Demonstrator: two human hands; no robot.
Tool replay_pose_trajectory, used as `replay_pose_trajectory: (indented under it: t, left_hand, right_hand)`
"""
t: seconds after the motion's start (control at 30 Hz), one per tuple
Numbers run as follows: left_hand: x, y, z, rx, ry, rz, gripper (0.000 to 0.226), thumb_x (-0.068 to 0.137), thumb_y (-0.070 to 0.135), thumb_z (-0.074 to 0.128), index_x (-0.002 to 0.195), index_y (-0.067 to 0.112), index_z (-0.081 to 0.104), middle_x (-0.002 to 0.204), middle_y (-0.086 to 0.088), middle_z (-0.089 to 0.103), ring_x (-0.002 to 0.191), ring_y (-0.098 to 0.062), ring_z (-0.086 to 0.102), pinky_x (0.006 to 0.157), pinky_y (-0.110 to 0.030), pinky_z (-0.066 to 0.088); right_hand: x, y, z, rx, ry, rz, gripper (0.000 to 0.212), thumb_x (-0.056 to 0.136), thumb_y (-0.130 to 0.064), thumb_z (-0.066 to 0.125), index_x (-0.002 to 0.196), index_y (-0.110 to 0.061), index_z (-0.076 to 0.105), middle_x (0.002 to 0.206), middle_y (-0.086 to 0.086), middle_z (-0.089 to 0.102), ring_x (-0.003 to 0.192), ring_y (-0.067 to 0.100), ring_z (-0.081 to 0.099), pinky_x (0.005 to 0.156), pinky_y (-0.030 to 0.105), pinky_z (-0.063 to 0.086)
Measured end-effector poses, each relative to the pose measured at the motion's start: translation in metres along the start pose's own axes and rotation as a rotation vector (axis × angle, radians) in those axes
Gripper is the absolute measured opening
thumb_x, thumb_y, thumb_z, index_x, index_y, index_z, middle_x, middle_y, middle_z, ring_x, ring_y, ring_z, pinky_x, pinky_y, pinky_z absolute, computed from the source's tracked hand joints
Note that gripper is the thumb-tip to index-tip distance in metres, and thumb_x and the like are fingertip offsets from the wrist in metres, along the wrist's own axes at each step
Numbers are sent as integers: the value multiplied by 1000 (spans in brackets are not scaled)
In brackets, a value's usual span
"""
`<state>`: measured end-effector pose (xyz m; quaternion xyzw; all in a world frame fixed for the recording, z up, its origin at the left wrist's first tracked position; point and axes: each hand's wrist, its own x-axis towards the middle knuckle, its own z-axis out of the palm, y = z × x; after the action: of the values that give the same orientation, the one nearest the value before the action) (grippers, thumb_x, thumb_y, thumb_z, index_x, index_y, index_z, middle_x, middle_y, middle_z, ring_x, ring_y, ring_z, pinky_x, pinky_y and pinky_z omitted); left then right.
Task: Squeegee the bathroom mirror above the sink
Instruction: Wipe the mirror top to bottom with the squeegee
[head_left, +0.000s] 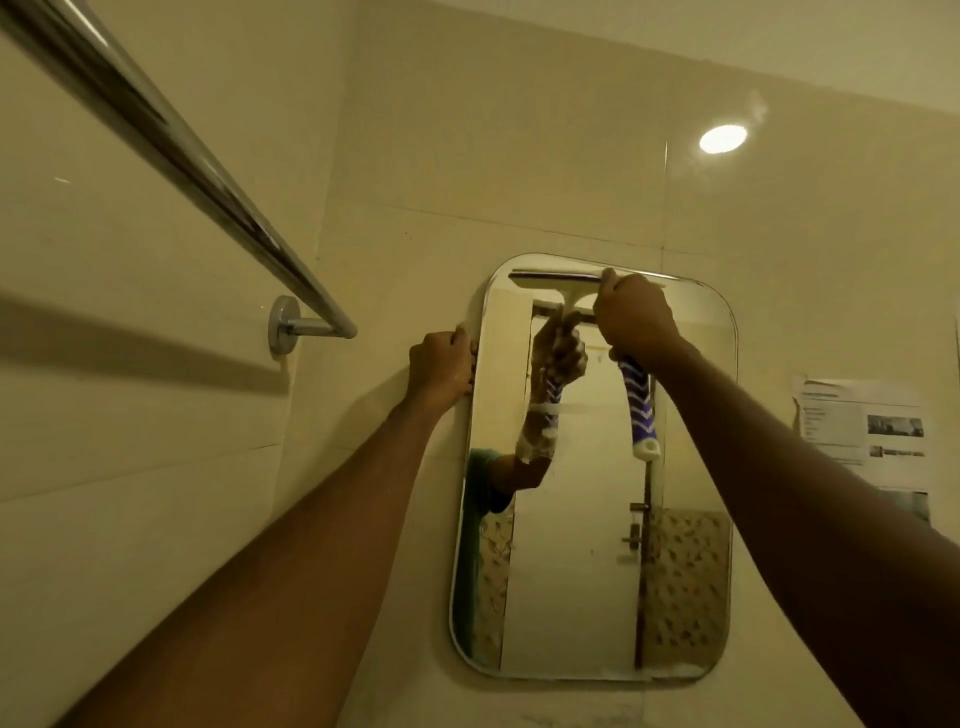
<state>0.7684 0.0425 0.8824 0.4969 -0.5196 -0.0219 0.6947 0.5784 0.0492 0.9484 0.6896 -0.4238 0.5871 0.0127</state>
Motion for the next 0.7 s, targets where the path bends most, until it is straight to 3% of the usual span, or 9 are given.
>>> replay_pose_trajectory:
  t: [0.07, 0.17, 0.23, 0.33, 0.43, 0.5, 0.6, 0.7]
  left_hand:
    - [0, 3, -2, -115, -23, -76, 50, 104, 33, 28, 99, 0, 66, 88, -14, 67, 73, -26, 66, 67, -33, 59]
    - [2, 5, -6, -197, -69, -125, 59, 102, 36, 21, 97, -2, 66, 86, -17, 68, 64, -23, 63, 53, -27, 53]
    - [3, 3, -7, -225, -82, -114, 64, 101, 40, 20, 97, -3, 67, 86, -19, 68, 65, -26, 64, 57, -30, 57]
    - [1, 2, -5, -207, -83, -70, 64, 102, 44, 19, 86, 3, 66, 80, -15, 68, 70, -28, 65, 71, -38, 59]
    - [1, 1, -5, -181, -62, -56, 68, 102, 47, 19, 93, 1, 68, 85, -14, 69, 76, -28, 66, 75, -40, 60]
    - [1, 0, -4, -176, -47, -70, 70, 101, 49, 18, 100, 0, 68, 93, -16, 70, 79, -28, 68, 73, -39, 61]
    - [0, 2, -2, -202, -43, -69, 70, 103, 47, 18, 100, -1, 68, 87, -15, 69, 69, -24, 65, 65, -35, 58]
    - [1, 3, -2, -214, -43, -73, 70, 103, 47, 17, 98, 0, 68, 84, -14, 68, 66, -23, 64, 60, -31, 57]
  right_hand:
    - [-4, 2, 10, 16, 13, 27, 46, 104, -37, 28, 90, -5, 58, 68, 4, 57, 55, 15, 57, 57, 28, 53]
    - [-41, 21, 30, 24, -33, 15, 46, 103, -41, 26, 85, -11, 56, 62, 0, 54, 47, 10, 51, 46, 23, 48]
    - [-74, 33, 41, 33, -92, 25, 43, 103, -41, 27, 80, -15, 53, 61, -1, 55, 45, 9, 51, 42, 21, 47]
    - [-104, 42, 44, -4, -194, 42, 37, 102, -36, 34, 72, -21, 49, 63, 0, 57, 50, 11, 54, 49, 25, 51]
    - [-90, 32, 31, -49, -174, 27, 43, 103, -38, 32, 73, -17, 53, 62, 1, 55, 49, 11, 53, 45, 21, 45]
    - [-57, 19, 20, -47, -79, -2, 48, 103, -39, 29, 74, -12, 56, 60, 1, 54, 49, 13, 54, 46, 22, 47]
    - [-13, -2, 9, -20, 3, -1, 49, 104, -38, 29, 71, -11, 53, 65, 4, 57, 61, 20, 61, 60, 30, 53]
    - [-18, 4, 20, -7, -16, 33, 45, 103, -39, 30, 82, -10, 56, 65, 3, 56, 54, 14, 56, 51, 26, 49]
